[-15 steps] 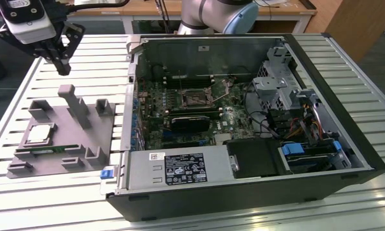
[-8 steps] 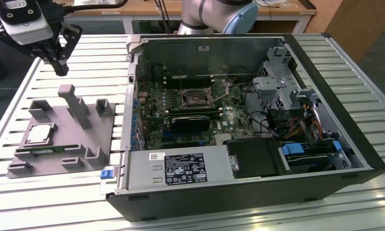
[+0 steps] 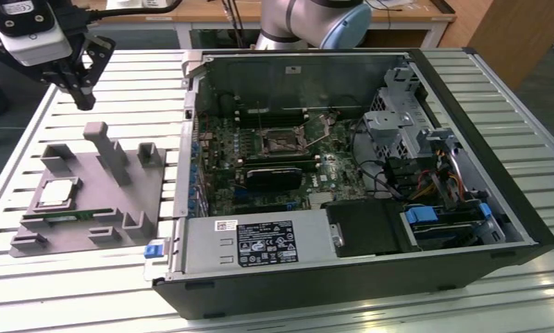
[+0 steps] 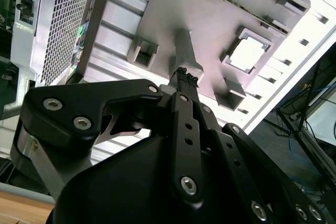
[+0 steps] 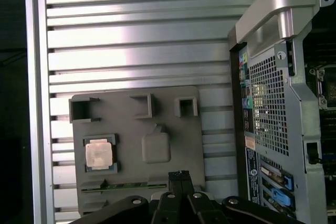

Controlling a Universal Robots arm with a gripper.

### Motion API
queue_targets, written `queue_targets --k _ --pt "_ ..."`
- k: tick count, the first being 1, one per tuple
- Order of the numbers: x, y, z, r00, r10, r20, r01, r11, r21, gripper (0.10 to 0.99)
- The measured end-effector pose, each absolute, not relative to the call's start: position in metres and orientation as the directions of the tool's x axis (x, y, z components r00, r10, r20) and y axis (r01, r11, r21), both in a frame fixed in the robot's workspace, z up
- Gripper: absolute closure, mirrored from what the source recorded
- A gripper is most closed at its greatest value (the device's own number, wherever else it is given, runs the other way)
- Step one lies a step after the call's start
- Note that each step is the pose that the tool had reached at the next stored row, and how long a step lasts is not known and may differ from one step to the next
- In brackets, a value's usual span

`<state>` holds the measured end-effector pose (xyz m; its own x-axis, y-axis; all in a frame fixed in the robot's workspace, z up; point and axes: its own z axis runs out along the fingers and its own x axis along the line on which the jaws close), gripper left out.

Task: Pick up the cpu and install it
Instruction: 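Reach for the cpu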

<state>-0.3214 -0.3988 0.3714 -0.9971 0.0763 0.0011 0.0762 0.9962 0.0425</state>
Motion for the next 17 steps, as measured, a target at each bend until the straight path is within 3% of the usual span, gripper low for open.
queue_targets --k 17 --pt "-0.357 -0.400 0.369 -0.997 0.076 0.003 0.076 0.996 0.042 0.980"
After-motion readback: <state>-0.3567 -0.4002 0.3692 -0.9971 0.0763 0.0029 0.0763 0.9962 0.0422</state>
